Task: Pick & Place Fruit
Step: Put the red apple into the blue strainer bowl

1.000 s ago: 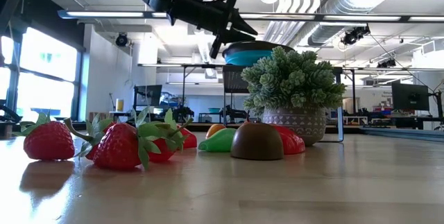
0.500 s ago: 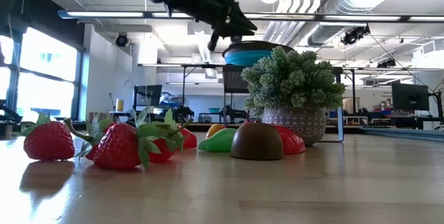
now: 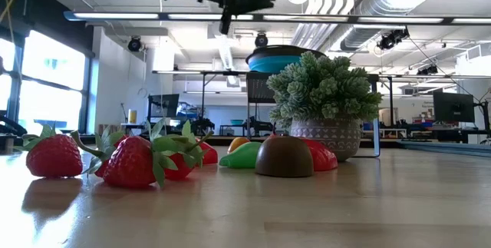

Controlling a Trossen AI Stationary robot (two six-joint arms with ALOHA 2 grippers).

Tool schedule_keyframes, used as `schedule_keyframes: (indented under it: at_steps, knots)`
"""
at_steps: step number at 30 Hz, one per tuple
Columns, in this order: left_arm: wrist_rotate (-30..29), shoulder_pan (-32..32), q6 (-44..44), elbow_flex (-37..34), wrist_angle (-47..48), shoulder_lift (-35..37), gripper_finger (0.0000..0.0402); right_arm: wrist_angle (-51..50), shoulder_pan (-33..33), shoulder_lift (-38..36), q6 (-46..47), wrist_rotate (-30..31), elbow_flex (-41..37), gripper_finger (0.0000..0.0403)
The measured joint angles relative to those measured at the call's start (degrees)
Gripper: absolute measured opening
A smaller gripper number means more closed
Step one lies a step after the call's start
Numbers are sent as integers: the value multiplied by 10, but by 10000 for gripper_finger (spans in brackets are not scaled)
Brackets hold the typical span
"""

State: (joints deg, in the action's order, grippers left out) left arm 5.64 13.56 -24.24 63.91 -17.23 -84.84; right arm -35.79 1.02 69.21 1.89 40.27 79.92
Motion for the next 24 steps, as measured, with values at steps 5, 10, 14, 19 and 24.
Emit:
schedule_keyframes:
  at_steps: [5, 10, 14, 19, 24]
  knots:
    - [-1, -25, -2, -75, -54, 53, 60, 0, -8, 0, 0, 0, 0, 4]
    - [-12, -44, -2, -136, -70, 120, 60, 4, -8, 0, 1, 0, 0, 4]
    - [-30, -69, 2, -182, -71, 185, 60, 5, -8, 0, 36, 0, 0, 4]
    - [-31, -101, 16, -239, -65, 270, 60, 5, -8, 0, 87, 0, 0, 4]
    - [-30, -133, 18, -294, -57, 361, 60, 5, -8, 6, 132, -1, 0, 4]
